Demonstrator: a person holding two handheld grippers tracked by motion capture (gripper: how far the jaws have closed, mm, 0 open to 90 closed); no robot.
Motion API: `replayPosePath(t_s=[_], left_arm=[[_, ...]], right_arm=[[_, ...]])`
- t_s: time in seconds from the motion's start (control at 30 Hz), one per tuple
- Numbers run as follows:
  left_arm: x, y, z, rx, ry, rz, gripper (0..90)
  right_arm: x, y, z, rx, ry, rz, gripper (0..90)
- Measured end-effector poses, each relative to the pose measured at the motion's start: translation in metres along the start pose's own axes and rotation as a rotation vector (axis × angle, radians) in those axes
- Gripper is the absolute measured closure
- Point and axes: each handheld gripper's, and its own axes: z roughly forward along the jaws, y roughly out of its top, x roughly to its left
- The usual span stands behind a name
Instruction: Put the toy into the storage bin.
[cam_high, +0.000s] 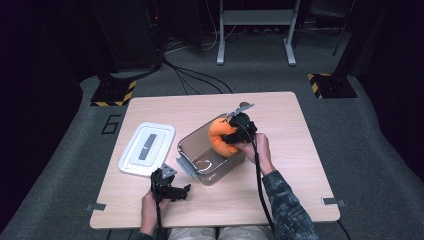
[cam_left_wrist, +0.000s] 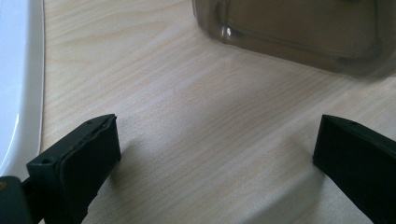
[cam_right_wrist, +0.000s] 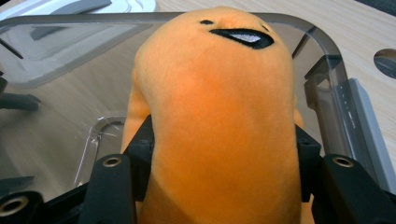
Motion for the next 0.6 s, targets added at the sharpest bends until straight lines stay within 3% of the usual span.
replayPosePath(t_s=[0.23,0.37,0.6], left_arm=[[0.0,0.0,0.0,0.0,0.0,0.0,0.3],[0.0,0.0,0.0,0.001,0.0,0.001,0.3],[0.0,0.0,0.0,0.001,0.001,0.002,0.3]], right_arm=[[-0.001,0.001,0.008,0.041,0.01,-0.011,39.8],[0.0,0.002,0.012,0.082,0.01,0.004,30.0],[0.003,0.003,0.016,0.102,-0.002,-0.01,23.3]])
